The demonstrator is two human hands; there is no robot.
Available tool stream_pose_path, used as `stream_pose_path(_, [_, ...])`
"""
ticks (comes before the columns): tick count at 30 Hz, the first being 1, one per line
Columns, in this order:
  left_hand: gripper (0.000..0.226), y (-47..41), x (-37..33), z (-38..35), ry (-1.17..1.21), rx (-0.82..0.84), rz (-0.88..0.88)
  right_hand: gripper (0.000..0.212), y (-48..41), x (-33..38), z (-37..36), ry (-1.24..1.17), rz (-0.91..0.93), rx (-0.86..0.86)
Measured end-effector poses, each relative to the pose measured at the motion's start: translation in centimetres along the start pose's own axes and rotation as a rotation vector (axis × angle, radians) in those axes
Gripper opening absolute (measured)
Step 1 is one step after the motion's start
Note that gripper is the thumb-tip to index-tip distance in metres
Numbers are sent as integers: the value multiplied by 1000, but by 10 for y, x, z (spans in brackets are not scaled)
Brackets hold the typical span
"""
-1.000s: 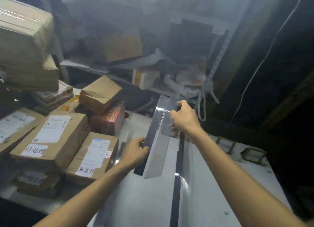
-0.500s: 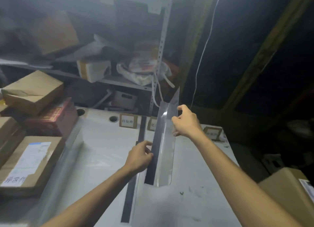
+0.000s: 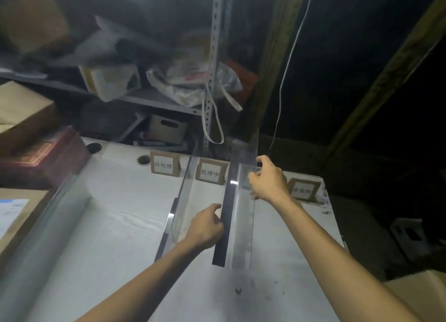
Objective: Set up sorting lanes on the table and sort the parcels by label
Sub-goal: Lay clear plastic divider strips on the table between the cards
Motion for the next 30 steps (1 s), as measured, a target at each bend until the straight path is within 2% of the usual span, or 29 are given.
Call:
stream_pose_path(10, [51,-82,12,-33,-145,219,31,46,-75,-31,-50,58,-91,58])
stream_pose_path(14, [49,-96,14,-45,-388,296,-64,54,-91,-44,-70,99,-146,90])
stream_pose_path(17, [47,-95,20,-61,-614,437,-137,50,-94,-50,-82,128,-168,149])
stream_pose_path(20, [52,-94,26,-68,-750,478,-200,52,-98,-53,-86,172,-160,152])
stream_pose_path(30, [53,-94,21,-67,-671,454,-200,49,-90,-47,-74,215,-125,212])
Point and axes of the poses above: each hand's wrist, its own y-axis away from the middle knuckle, its own z-axis out of the back of the hand, x = y × z, the point moved 7 cm from there along -y, towards the middle knuckle, and after that the axes turned 1 degree about -x, right-handed, at the moved point
